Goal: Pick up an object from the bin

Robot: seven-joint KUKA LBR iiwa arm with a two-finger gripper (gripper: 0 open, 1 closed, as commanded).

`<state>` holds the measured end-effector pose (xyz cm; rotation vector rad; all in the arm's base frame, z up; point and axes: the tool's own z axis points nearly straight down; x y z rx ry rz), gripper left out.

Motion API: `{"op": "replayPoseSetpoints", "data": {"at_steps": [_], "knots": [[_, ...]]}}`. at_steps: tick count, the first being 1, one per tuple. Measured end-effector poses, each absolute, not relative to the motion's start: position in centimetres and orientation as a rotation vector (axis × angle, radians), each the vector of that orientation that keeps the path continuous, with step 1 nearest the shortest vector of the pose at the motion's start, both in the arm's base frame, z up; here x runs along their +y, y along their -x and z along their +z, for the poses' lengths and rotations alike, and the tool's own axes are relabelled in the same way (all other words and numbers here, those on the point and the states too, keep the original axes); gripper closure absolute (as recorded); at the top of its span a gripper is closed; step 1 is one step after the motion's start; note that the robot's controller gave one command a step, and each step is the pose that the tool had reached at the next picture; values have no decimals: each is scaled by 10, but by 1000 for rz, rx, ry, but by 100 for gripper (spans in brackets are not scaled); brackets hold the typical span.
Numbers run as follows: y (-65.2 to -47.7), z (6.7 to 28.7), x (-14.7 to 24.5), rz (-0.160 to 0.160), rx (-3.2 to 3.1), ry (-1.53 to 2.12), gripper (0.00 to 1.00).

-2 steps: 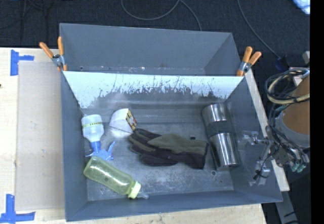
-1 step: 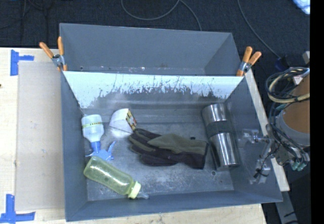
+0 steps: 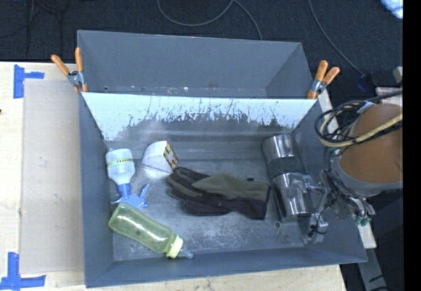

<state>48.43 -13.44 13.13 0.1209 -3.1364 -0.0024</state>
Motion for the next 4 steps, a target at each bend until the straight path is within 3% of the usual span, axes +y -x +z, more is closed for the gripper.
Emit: {"op": "replayPoseSetpoints", "data": {"at_steps": [1, 2, 3, 4], "knots": [[-493, 104, -126, -18, -3140, -36, 0], [-512, 89, -122, -24, -3129, -194, 0], [-515, 81, -120, -13, -3092, -544, 0], [-559, 78, -81, -15, -3114, -358, 0]]}}
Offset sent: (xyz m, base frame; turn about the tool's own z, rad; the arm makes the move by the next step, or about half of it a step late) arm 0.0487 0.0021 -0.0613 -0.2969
